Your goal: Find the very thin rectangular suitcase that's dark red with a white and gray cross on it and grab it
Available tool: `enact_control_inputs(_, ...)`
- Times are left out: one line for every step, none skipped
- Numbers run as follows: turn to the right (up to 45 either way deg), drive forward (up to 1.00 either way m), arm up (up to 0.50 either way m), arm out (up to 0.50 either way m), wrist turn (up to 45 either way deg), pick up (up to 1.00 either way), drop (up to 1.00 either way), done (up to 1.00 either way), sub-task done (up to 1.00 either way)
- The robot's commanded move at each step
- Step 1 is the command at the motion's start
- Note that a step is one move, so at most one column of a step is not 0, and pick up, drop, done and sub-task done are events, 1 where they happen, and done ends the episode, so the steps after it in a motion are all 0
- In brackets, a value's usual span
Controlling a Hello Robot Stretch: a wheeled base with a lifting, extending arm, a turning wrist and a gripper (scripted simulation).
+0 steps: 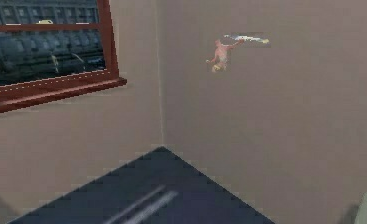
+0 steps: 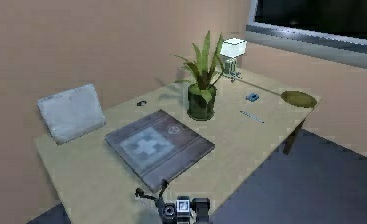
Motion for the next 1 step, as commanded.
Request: enact_control_inputs(0.0, 0.0, 0.0, 0.0, 0.0, 0.0, 0.0, 1.0, 0.0)
